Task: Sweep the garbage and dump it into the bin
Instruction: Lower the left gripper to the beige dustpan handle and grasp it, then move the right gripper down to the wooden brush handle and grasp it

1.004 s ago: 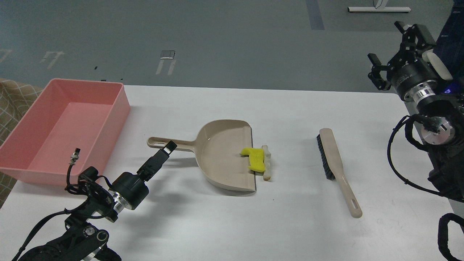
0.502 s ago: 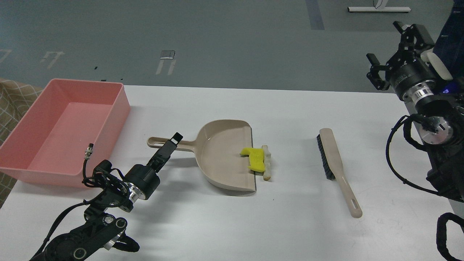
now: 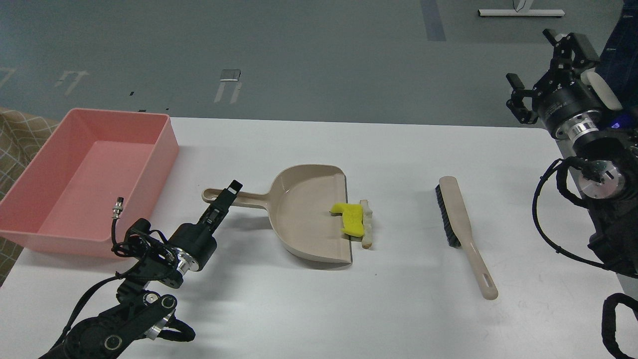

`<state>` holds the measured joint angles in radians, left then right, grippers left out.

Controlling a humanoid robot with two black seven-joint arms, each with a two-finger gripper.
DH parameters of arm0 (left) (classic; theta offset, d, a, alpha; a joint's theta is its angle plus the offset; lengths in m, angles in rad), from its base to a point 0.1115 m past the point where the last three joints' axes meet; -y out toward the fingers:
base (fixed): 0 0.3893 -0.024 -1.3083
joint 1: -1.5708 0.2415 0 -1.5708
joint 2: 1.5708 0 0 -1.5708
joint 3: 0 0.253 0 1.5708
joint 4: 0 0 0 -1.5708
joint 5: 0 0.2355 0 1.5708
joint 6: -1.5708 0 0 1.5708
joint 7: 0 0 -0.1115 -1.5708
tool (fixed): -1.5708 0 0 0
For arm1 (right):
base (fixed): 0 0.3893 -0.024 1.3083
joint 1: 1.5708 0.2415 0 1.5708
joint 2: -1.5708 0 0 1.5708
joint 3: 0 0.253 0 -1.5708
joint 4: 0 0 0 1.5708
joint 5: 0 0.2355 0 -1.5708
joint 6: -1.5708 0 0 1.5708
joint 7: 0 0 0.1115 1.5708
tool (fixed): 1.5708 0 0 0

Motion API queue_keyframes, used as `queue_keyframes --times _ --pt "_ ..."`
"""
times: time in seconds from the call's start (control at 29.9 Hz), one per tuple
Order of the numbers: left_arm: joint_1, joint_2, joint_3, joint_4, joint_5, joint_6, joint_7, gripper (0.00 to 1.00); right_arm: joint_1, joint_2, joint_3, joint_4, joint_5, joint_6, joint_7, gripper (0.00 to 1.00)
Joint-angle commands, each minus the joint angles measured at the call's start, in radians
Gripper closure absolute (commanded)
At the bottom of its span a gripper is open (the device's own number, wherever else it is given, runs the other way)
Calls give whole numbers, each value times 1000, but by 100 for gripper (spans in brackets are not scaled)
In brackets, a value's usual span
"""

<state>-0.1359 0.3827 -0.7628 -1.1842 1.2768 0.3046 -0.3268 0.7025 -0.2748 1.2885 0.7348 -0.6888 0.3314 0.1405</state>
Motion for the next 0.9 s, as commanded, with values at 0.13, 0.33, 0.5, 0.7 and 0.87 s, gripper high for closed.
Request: queue_keyframes --times 0.13,0.33,0.5,0.7,0.87 --pt "-5 -1 0 -2 4 11 5 100 2 -3 0 6 -2 3 -1 0" --pt "-7 1 0 -18 12 13 2 100 3 -41 -37 17 -9 9 -15 0" --pt "-27 18 0 -20 10 11 -3 100 17 -228 -311 144 -14 9 -15 0" --pt "-41 13 0 -20 10 10 -3 100 34 -496 -584 363 -15 12 -18 0" --pt "-44 10 2 -20 13 8 -1 100 31 -710 -728 576 -35 26 -25 0"
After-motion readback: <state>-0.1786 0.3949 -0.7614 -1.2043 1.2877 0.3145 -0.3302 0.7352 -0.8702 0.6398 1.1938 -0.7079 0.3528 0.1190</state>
